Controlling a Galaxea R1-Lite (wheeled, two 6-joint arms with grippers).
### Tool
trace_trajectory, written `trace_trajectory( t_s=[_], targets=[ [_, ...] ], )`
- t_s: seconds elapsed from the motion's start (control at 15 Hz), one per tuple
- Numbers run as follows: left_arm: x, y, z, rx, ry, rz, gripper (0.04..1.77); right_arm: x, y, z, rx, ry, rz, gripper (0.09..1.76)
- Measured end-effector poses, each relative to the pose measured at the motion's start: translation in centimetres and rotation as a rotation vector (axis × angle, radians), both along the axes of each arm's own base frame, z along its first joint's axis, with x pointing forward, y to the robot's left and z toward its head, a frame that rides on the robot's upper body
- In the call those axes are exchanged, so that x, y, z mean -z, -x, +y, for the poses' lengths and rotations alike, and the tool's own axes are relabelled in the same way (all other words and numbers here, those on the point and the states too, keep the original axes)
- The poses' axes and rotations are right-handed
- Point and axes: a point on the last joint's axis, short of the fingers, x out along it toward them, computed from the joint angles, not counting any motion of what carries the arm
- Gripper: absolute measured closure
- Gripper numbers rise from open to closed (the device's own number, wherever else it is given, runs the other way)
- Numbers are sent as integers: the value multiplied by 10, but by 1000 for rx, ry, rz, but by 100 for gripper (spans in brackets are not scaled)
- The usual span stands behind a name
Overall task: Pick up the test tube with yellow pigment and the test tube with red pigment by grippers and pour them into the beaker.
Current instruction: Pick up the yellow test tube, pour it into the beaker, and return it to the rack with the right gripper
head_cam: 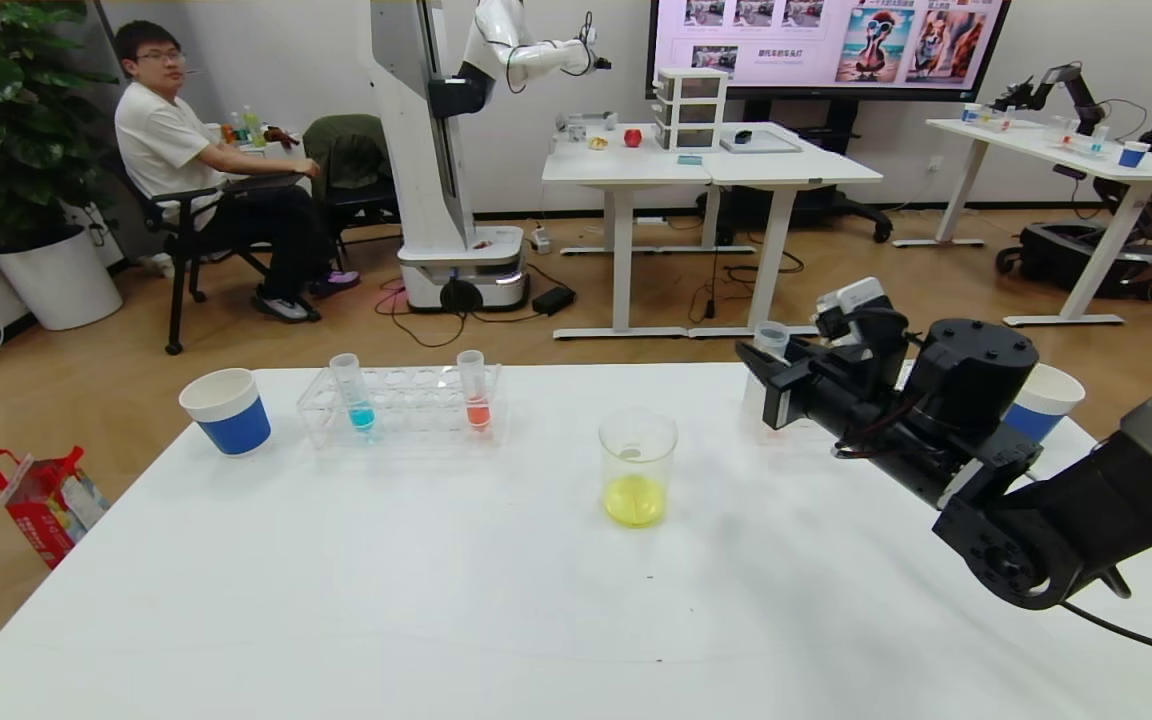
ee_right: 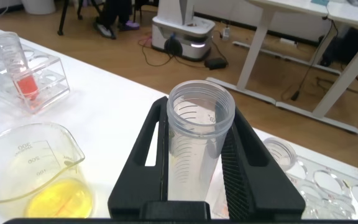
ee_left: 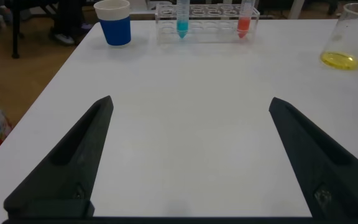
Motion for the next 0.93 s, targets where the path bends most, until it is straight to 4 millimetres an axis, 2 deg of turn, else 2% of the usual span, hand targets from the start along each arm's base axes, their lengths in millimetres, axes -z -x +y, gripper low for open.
trace_trajectory(
  t_s=[0.2,0.4,0.93],
  targets=[
    [0,0,0,0,0,0,6,-12,8,-25,33,-9,34,135],
    [0,0,0,0,0,0,6,-23,8,-67,71,-23,14,135],
    [0,0,0,0,0,0,6,-42,-3,-225,374,-25,14,135]
  ],
)
